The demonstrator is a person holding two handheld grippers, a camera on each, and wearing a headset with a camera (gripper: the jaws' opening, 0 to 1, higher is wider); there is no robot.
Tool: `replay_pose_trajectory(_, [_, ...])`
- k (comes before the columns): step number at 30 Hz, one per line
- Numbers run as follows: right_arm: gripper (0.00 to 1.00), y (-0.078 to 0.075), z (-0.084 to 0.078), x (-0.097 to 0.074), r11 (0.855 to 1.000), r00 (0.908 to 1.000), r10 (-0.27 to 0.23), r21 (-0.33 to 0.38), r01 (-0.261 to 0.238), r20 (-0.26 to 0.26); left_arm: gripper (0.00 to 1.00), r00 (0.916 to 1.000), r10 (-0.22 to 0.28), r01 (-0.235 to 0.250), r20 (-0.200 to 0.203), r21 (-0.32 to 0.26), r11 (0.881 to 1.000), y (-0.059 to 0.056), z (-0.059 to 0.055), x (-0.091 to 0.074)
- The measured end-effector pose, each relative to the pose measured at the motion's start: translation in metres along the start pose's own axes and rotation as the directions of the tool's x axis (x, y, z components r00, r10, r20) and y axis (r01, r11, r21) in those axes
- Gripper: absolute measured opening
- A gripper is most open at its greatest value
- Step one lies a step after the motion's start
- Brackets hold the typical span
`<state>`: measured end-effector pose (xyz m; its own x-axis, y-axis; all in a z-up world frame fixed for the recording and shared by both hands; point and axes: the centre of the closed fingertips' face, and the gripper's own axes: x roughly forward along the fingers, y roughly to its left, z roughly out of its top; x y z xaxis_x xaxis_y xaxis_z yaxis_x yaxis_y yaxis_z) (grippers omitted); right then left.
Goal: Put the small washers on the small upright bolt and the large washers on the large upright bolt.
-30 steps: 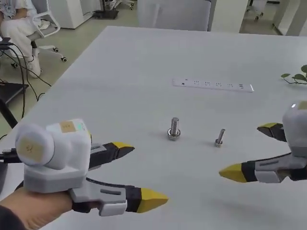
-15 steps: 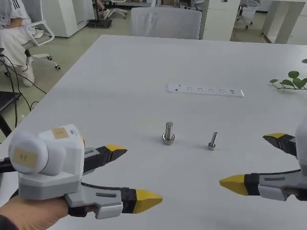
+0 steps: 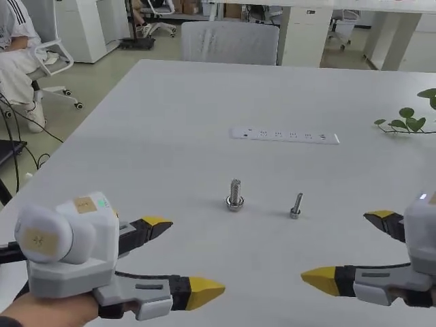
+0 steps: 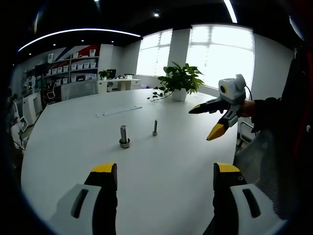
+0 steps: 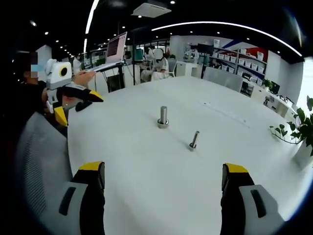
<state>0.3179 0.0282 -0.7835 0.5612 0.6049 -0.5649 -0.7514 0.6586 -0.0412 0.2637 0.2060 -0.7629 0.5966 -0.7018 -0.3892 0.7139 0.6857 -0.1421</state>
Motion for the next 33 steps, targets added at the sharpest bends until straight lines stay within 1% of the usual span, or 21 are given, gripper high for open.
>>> replay_pose_trajectory(4, [1.00,0.0011,-0.0030,0.0022,1.000,1.0000,0.005,-0.002,-0.005,-0.001,0.80,1.0000,-0.001,0.001,-0.008,-0.003,1.000,-0.0005,-0.0030,0.0000])
replay_pose_trajectory(9, [1.00,0.0020,-0.0037,0.0017,1.000,1.0000,0.002,0.000,-0.002,0.005,0.81,1.0000,0.008,-0.008,0.001,-0.009,1.000,0.0015,-0.0023,-0.0014])
replay_pose_trajectory(12, [1.00,0.0034,-0.0048,0.0011,1.000,1.0000,0.002,-0.001,-0.002,0.004,0.80,0.9999,0.017,-0.017,0.000,-0.012,1.000,0.0034,-0.0038,-0.0026])
replay_pose_trajectory(17, [1.00,0.0032,-0.0028,-0.0016,1.000,0.9999,-0.005,0.001,0.005,0.013,0.80,0.9997,0.023,-0.023,0.002,-0.015,1.000,0.0042,-0.0045,-0.0032])
replay_pose_trajectory(23, [1.00,0.0021,-0.0027,-0.0020,1.000,0.9999,-0.010,-0.001,0.010,0.012,0.80,0.9995,0.031,-0.031,-0.003,-0.015,0.999,0.0049,-0.0061,-0.0023])
replay_pose_trajectory(25, [1.00,0.0011,-0.0013,-0.0029,1.000,0.9997,-0.014,0.000,0.014,0.021,0.80,0.9996,0.029,-0.029,-0.004,-0.016,0.999,0.0046,-0.0066,-0.0019])
replay_pose_trajectory(29, [1.00,0.0003,-0.0009,-0.0040,1.000,0.9997,-0.017,0.002,0.017,0.020,0.80,0.9995,0.032,-0.032,-0.010,-0.019,0.999,0.0056,-0.0084,-0.0011])
replay_pose_trajectory(33, [1.00,0.0004,0.0004,-0.0048,1.000,0.9996,-0.017,0.005,0.017,0.023,0.80,0.9995,0.030,-0.031,-0.009,-0.018,0.999,0.0056,-0.0077,-0.0011])
